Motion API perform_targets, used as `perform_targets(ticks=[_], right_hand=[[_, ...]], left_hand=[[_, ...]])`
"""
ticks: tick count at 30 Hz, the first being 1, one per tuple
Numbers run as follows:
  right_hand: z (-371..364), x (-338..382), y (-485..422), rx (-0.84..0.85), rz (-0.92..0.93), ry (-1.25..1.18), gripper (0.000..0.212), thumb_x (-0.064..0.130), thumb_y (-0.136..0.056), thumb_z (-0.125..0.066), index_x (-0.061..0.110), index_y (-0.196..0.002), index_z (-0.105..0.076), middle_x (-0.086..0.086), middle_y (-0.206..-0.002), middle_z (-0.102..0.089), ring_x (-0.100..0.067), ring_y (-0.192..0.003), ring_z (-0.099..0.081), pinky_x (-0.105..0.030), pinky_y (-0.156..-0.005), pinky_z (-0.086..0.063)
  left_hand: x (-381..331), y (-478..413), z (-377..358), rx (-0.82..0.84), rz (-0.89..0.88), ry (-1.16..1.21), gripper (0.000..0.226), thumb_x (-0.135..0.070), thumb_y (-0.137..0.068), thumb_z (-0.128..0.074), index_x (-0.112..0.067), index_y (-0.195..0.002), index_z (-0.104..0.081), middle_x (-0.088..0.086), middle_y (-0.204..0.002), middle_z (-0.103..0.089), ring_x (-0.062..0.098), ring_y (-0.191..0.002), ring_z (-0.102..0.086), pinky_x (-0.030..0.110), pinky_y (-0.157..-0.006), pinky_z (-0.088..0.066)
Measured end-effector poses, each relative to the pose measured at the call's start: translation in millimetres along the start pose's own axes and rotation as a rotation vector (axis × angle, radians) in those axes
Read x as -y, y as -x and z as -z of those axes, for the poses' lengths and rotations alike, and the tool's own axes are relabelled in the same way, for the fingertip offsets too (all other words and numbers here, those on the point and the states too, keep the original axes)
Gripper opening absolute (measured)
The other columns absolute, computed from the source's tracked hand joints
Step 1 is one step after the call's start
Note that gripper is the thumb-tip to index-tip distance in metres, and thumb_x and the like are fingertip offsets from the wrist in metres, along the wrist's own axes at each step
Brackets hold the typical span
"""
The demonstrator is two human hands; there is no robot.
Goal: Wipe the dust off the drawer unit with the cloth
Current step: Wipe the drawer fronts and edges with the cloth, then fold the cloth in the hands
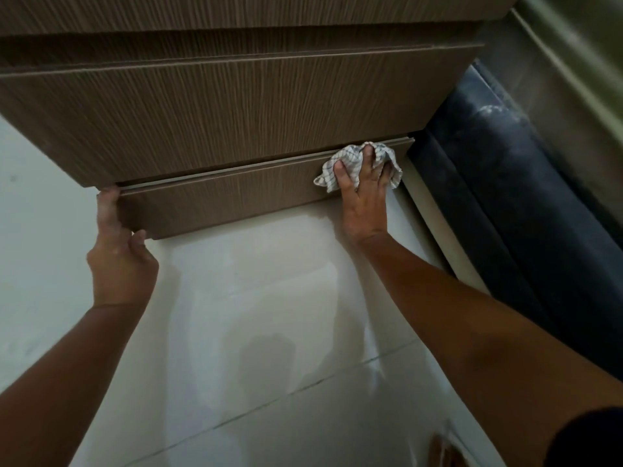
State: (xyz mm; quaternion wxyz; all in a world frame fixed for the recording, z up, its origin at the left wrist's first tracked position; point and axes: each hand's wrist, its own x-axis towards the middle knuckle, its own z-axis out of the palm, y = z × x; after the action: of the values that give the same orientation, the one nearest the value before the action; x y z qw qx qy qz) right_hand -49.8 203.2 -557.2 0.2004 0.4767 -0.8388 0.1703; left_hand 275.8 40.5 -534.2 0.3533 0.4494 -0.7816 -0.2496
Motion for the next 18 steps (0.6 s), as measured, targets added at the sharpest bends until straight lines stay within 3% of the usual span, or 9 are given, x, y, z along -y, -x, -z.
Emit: perform_targets(ticks=[4, 6, 8, 9, 11, 12, 14, 16, 18], right_hand=[[2.0, -13.7, 1.2, 0.002, -0.077, -0.002, 0.067, 0.005, -0.085, -0.023, 0.014, -0.151, -0.025, -0.04, -0.153, -0.024, -0.061, -0.142, -0.024, -0.072, -0.114, -0.023], [1.4, -19.6, -3.6, -0.009, -0.184, -0.016, 0.066, 0.004, -0.094, -0.022, 0.016, -0.158, -0.011, -0.036, -0.158, -0.018, -0.047, -0.15, -0.015, -0.059, -0.123, -0.02], [5.5, -20.8, -12.0, 0.036, -0.393, -0.086, 0.066, 0.009, -0.103, -0.021, 0.025, -0.159, 0.01, -0.027, -0.166, -0.004, -0.03, -0.156, -0.001, -0.042, -0.129, -0.007], [10.3, -16.7, -14.9, 0.025, -0.493, -0.146, 0.071, 0.006, -0.102, -0.026, 0.023, -0.158, 0.014, -0.022, -0.167, 0.001, -0.027, -0.156, 0.001, -0.037, -0.129, -0.005], [19.8, -8.1, -17.7, -0.056, -0.636, -0.333, 0.08, -0.006, -0.095, -0.036, 0.018, -0.161, 0.003, -0.012, -0.169, -0.006, -0.023, -0.156, -0.012, -0.032, -0.128, -0.011], [25.2, -2.0, -17.3, -0.125, -0.757, -0.438, 0.08, -0.007, -0.095, -0.037, 0.019, -0.161, -0.002, -0.008, -0.168, -0.015, -0.019, -0.153, -0.023, -0.027, -0.125, -0.016], [39.3, 8.3, -19.8, -0.094, -1.008, -0.623, 0.073, -0.006, -0.097, -0.04, 0.017, -0.16, -0.011, -0.006, -0.163, -0.029, -0.017, -0.143, -0.039, -0.016, -0.111, -0.025], [42.8, 10.0, -21.0, 0.051, -1.24, -0.859, 0.057, 0.0, -0.1, -0.045, 0.009, -0.154, -0.03, -0.013, -0.157, -0.04, -0.024, -0.138, -0.047, -0.023, -0.103, -0.037], [48.0, 14.8, -19.1, 0.385, -1.345, -0.889, 0.041, 0.003, -0.099, -0.048, 0.001, -0.139, -0.052, -0.022, -0.14, -0.058, -0.033, -0.117, -0.062, -0.036, -0.092, -0.051]], left_hand=[[4.7, -0.4, -2.3, -0.013, -0.018, 0.014, 0.098, 0.006, -0.093, -0.047, -0.068, -0.14, -0.005, 0.027, -0.11, -0.067, 0.048, -0.089, -0.066, 0.036, -0.086, -0.047], [4.4, 1.0, -3.3, -0.02, -0.013, 0.035, 0.097, 0.007, -0.093, -0.046, -0.068, -0.141, -0.006, 0.018, -0.11, -0.07, 0.047, -0.09, -0.066, 0.038, -0.087, -0.048], [2.2, 2.8, -3.1, -0.015, -0.007, 0.045, 0.095, 0.007, -0.094, -0.046, -0.066, -0.142, -0.007, 0.005, -0.107, -0.069, 0.046, -0.09, -0.065, 0.036, -0.086, -0.047], [1.4, 3.5, -2.0, -0.008, 0.002, 0.046, 0.093, 0.006, -0.094, -0.046, -0.062, -0.145, -0.009, 0.009, -0.107, -0.069, 0.046, -0.091, -0.065, 0.034, -0.087, -0.045], [3.3, 3.6, 1.5, 0.005, 0.019, 0.039, 0.085, 0.006, -0.095, -0.046, -0.048, -0.154, -0.014, 0.023, -0.115, -0.067, 0.047, -0.095, -0.065, 0.033, -0.088, -0.044], [4.2, 3.7, 4.2, 0.012, 0.026, 0.038, 0.083, 0.006, -0.095, -0.046, -0.043, -0.155, -0.015, 0.023, -0.122, -0.066, 0.047, -0.098, -0.065, 0.033, -0.09, -0.044], [2.3, 5.3, 9.9, 0.035, 0.021, 0.045, 0.084, 0.006, -0.094, -0.048, -0.04, -0.155, -0.012, 0.018, -0.138, -0.061, 0.044, -0.109, -0.065, 0.033, -0.095, -0.045], [-4.0, 11.5, 14.2, 0.056, 0.045, 0.095, 0.087, 0.003, -0.095, -0.053, -0.04, -0.157, -0.01, 0.011, -0.146, -0.056, 0.033, -0.124, -0.062, 0.038, -0.103, -0.049], [-5.8, 19.8, 17.1, -0.012, 0.184, 0.277, 0.081, -0.005, -0.098, -0.057, -0.039, -0.158, -0.015, 0.002, -0.146, -0.056, 0.02, -0.13, -0.059, 0.041, -0.1, -0.054]])
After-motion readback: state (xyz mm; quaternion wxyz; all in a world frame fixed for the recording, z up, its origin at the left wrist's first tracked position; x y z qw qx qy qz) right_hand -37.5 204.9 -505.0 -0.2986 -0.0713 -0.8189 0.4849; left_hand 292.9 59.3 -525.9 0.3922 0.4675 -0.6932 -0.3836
